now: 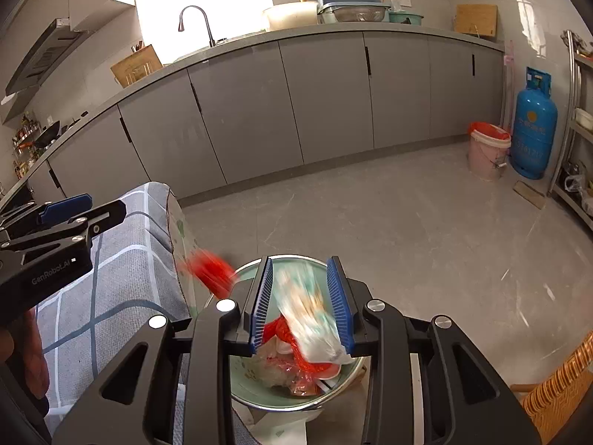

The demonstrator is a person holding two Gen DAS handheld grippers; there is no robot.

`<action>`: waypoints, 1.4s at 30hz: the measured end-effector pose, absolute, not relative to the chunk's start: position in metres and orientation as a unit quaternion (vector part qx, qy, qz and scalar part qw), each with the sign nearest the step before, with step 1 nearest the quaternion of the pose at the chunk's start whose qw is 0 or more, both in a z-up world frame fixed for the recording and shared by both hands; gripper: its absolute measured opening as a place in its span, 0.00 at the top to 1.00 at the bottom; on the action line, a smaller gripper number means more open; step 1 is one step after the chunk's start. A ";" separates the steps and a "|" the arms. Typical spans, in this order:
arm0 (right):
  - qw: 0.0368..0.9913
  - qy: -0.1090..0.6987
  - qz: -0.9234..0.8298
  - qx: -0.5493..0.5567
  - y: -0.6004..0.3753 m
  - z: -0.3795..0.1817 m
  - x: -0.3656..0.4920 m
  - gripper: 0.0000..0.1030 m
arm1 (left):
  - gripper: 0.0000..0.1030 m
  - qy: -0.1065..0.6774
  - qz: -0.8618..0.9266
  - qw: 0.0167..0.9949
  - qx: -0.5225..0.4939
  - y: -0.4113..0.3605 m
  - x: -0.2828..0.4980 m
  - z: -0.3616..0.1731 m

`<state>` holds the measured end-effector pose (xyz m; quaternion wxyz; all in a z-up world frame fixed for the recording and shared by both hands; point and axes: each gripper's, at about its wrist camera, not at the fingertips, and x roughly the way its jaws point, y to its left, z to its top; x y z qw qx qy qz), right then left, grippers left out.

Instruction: Collect trash

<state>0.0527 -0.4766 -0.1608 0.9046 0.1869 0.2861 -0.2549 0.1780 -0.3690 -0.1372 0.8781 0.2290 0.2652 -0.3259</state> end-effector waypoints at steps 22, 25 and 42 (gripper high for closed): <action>0.927 0.236 -0.257 0.141 -0.398 -0.092 0.003 0.37 | 0.18 0.246 -0.315 0.902 0.163 -0.277 0.143 -0.083; 0.928 0.234 -0.256 0.135 -0.393 -0.086 0.002 0.37 | 0.18 0.242 -0.316 0.904 0.157 -0.270 0.141 -0.076; 0.934 0.222 -0.256 0.116 -0.374 -0.067 -0.006 0.36 | 0.18 0.231 -0.315 0.910 0.139 -0.252 0.133 -0.061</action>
